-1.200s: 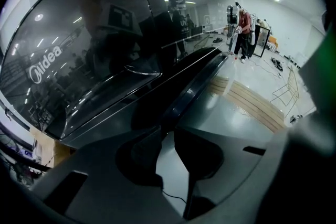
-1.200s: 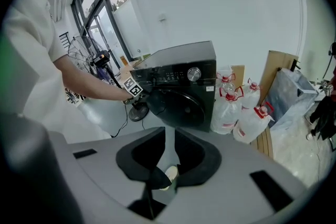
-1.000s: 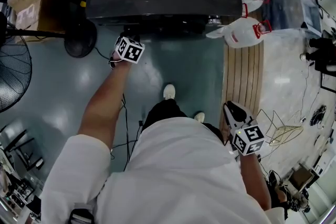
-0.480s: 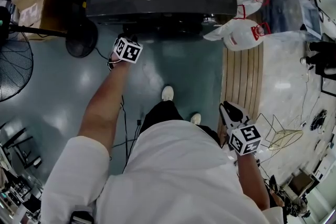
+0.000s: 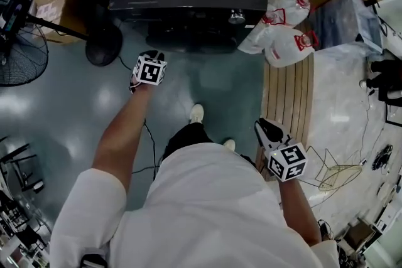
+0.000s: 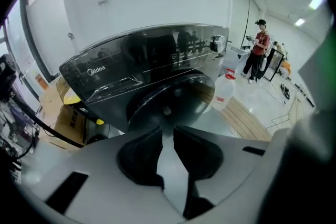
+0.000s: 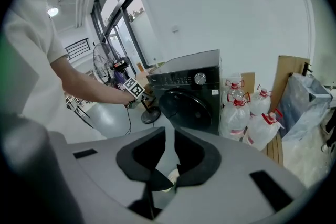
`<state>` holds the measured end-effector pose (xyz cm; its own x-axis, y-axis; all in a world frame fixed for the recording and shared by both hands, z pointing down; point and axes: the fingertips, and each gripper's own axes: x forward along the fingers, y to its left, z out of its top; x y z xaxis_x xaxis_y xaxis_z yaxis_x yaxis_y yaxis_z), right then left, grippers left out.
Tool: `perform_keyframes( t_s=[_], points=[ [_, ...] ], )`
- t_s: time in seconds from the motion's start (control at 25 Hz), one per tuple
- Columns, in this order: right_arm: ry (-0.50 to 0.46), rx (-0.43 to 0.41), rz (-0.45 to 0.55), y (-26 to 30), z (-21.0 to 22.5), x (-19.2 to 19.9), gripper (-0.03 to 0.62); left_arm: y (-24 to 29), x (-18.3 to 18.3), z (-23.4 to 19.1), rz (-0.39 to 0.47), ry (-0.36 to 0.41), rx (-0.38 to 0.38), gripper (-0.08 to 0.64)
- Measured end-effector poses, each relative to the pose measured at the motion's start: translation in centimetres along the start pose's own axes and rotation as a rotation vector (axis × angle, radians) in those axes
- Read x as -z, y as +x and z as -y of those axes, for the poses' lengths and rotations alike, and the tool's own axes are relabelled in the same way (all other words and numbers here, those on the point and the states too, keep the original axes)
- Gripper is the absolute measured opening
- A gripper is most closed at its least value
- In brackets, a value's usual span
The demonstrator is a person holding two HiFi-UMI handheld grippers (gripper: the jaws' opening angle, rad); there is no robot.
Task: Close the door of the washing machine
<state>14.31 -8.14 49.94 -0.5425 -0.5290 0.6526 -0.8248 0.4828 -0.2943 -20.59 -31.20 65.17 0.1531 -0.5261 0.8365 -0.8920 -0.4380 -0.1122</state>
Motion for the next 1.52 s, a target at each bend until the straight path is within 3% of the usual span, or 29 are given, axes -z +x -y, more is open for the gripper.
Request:
perform_keyframes(
  t_s=[0.24,0.4,0.68,0.84,1.08,1.52],
  points=[
    [-0.035,-0.054,0.018,-2.9,-0.2,2.2,0.060,-5.4,1.6,6.8,0.063,-0.101,0.091,0.077],
    [-0.064,-0.096,0.021,-4.6,-0.8,3.7,0.058,-9.4,2.3,11.8,0.127,-0.204,0.189,0.077],
    [-0.130,-0.162,0.047,-6.5,-2.1,4.3,0.052,-18.0,2.7,20.1,0.256,-0.306,0.348,0.075],
    [-0.166,-0.192,0.053,-7.9,-3.2,4.8,0.052,-22.6,3.7,25.2,0.282,-0.305,0.442,0.075],
    [-0.203,-0.226,0.062,-9.5,-4.6,5.5,0.049,-28.2,4.9,30.3,0.321,-0.285,0.524,0.072],
    [-0.222,-0.252,0.087,-10.8,-5.9,5.1,0.044,-32.1,3.8,33.9,0.362,-0.228,0.603,0.069]
  ],
)
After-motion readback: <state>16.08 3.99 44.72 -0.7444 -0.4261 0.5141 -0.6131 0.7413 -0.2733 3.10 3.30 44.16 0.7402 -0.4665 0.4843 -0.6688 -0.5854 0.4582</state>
